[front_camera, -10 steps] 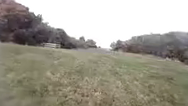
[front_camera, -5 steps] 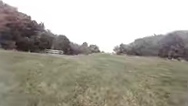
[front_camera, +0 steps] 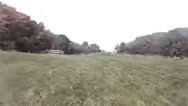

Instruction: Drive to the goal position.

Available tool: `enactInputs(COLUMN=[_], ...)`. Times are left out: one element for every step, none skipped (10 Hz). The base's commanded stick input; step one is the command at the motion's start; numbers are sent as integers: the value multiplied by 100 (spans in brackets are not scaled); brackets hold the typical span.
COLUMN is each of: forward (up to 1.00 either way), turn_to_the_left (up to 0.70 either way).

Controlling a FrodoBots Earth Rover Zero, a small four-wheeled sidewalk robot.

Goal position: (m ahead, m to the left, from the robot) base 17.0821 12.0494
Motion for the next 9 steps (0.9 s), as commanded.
enactInputs(forward=[85, 85, 85, 85, 85, 85, 85, 85, 85], turn_to_the_left=[33, 28, 19, 7, 0, 0, 0, 0, 0])
